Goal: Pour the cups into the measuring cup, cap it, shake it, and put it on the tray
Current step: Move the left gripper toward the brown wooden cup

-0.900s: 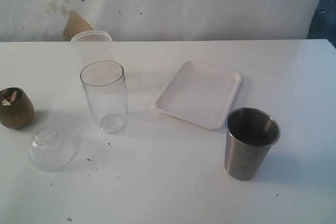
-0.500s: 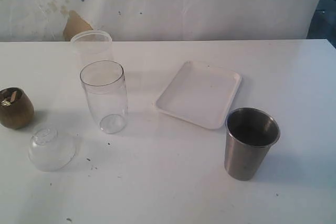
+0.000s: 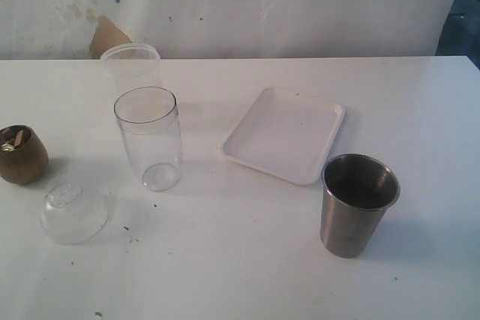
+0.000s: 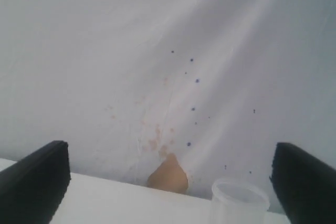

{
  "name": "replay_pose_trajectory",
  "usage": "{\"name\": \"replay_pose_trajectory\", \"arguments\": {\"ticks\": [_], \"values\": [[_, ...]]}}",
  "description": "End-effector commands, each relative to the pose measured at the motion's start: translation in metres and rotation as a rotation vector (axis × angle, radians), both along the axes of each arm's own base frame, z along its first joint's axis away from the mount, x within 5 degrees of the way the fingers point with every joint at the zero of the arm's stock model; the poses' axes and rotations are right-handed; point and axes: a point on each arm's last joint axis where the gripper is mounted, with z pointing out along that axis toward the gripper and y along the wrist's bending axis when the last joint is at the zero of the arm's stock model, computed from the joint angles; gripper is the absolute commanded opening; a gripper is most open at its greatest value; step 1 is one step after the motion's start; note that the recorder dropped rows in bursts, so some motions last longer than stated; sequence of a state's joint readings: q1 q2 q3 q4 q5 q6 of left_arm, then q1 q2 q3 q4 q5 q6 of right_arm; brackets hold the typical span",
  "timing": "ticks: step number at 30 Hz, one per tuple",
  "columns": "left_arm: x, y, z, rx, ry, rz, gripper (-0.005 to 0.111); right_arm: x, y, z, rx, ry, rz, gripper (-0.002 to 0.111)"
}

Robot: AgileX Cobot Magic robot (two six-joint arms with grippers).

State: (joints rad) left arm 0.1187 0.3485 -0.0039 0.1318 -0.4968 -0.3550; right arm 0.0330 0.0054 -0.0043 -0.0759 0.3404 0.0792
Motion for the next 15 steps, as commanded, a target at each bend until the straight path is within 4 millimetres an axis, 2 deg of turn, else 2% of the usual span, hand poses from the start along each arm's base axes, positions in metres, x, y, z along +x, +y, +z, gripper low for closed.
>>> {"name": "replay_pose_trajectory", "arguments": {"ticks": [1,4,9,15], "values": [[0.023,0.001,-0.015,0.07,0.145,-0.001,0.097,0.0,0.0,-0.001,0.002,-0.005,-0.005,0.0],[0.05,0.003,-0.034,0.079,0.246,-0.019,0.097,0.0,0.0,-0.001,0.002,-0.005,-0.005,0.0],[0.076,0.009,-0.066,0.146,0.364,0.01,0.097,0.0,0.0,-0.001,0.002,-0.005,-0.005,0.0],[0.133,0.014,-0.098,0.122,0.488,-0.021,0.097,0.0,0.0,-0.001,0.002,-0.005,-0.005,0.0]]}}
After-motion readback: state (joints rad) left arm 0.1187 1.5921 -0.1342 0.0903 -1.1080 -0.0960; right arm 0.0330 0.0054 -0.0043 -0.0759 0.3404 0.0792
